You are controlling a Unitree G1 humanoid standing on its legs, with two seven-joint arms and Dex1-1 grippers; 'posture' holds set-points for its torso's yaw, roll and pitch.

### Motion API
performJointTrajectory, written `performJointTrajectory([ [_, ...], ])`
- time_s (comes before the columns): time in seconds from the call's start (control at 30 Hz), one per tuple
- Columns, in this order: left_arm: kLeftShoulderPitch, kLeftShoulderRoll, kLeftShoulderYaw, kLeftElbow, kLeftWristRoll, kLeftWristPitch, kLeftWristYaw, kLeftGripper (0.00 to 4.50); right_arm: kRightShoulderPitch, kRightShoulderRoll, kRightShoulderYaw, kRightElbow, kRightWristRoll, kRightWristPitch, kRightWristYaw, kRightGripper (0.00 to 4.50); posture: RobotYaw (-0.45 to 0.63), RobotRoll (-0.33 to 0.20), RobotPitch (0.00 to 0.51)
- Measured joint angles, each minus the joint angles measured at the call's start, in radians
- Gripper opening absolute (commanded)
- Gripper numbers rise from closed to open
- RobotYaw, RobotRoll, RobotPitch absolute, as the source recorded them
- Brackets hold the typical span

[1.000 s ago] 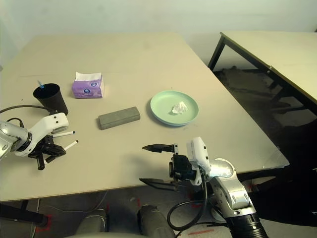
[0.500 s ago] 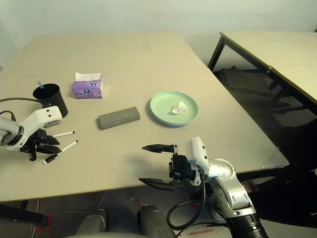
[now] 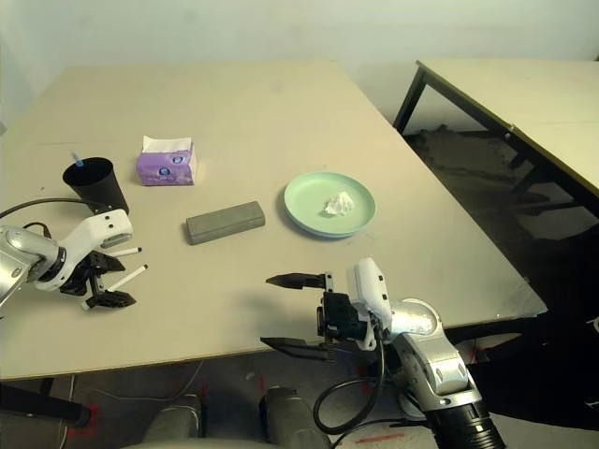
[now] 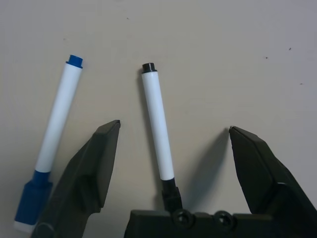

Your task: Organize and tidy the items on the table.

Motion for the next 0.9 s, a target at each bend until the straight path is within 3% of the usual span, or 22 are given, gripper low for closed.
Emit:
performJointTrajectory([
  [0.37,-0.007,-0.009,0.012,0.050,0.004,-0.077,-0.014,0.05,0.002,0.000,0.002,0.000,-0.001,0.001,-0.013,4.50,-0.12,0.000,0.062],
  [0.5,-0.004,0.001,0.043,0.041,-0.007,-0.076,-0.025,0.02,-0.002,0.002,0.002,0.000,0.000,0.021,-0.036,4.50,-0.12,0.000,0.066],
  [0.7,0.109,0.035,0.260,-0.078,-0.123,-0.024,-0.007,0.02,-0.004,0.031,-0.019,-0.003,0.000,0.054,-0.137,4.50,-0.08,0.000,0.072],
  [0.8,0.202,-0.036,0.423,-0.153,-0.209,0.018,0.057,0.02,-0.007,0.053,-0.044,0.004,-0.035,0.043,-0.219,4.50,-0.05,0.000,0.078],
  [0.9,0.281,-0.167,0.591,-0.214,-0.279,-0.010,0.165,0.02,-0.004,0.072,-0.060,0.033,-0.088,0.000,-0.279,4.50,-0.05,0.000,0.081],
])
